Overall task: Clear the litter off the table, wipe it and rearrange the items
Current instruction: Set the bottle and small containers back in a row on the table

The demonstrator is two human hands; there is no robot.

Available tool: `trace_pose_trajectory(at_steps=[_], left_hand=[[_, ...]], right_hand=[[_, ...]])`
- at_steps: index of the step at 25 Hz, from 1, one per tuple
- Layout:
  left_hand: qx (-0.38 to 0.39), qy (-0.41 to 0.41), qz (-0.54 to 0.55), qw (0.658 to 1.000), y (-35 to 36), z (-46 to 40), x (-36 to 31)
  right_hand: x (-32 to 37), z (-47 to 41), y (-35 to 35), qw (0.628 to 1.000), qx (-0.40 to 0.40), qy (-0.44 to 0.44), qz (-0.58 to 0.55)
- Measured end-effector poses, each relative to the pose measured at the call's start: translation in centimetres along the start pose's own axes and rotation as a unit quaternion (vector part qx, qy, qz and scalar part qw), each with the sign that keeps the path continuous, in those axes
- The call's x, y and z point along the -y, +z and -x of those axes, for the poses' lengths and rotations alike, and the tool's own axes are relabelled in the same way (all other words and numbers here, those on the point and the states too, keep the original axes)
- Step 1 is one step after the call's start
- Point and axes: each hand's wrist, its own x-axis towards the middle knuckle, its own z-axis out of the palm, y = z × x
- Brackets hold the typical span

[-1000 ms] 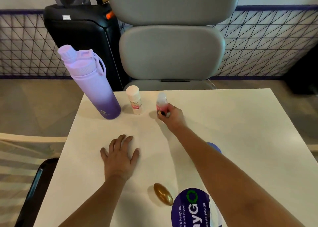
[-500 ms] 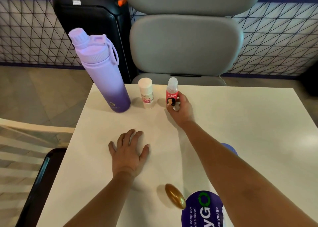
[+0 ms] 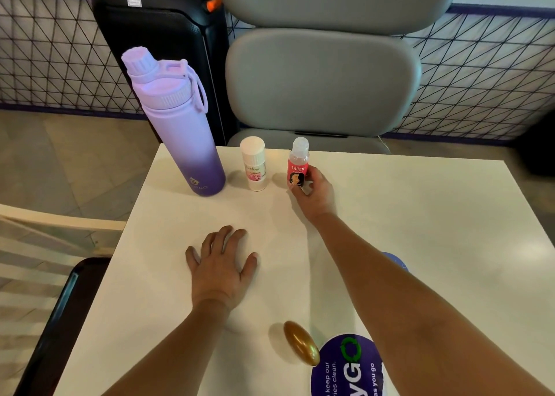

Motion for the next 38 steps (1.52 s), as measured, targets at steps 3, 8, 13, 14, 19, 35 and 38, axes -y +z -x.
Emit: trace_pose_trajectory(at_steps=[3, 8, 13, 14, 19, 35, 38], left_hand=[[0.004, 0.0, -0.003, 1.0, -0.1, 0.1, 0.0], [0.005, -0.006, 0.005, 1.0, -0.3, 0.2, -0.2], [0.005, -0.006, 0.006, 1.0, -0.3, 0.1, -0.1], [0.006, -0.006, 0.005, 1.0, -0.2, 0.1, 0.0], [0.003, -0.006, 0.006, 1.0, -0.1, 0.0, -0.1], [-0.023, 0.005, 0.026, 0.999, 0.0, 0.3, 0.1], [-0.026, 0.008, 0.02, 0.999, -0.3, 0.5, -0.2]], right_hand=[[-0.2, -0.1, 0.1, 1.0, -0.003, 0.001, -0.006], [-0.3, -0.1, 0.2, 1.0, -0.006, -0.003, -0.002], [-0.3, -0.1, 0.3, 1.0, -0.011, -0.007, -0.002], [-0.3, -0.1, 0.3, 1.0, -0.013, -0.009, -0.002], [-0.4, 0.0, 0.5, 1.0, -0.027, -0.013, -0.001], [-1.2, 11.6, -9.0, 0.962, -0.09, 0.119, 0.228], [-4.0, 15.8, -9.9, 0.964, -0.065, 0.047, 0.252]])
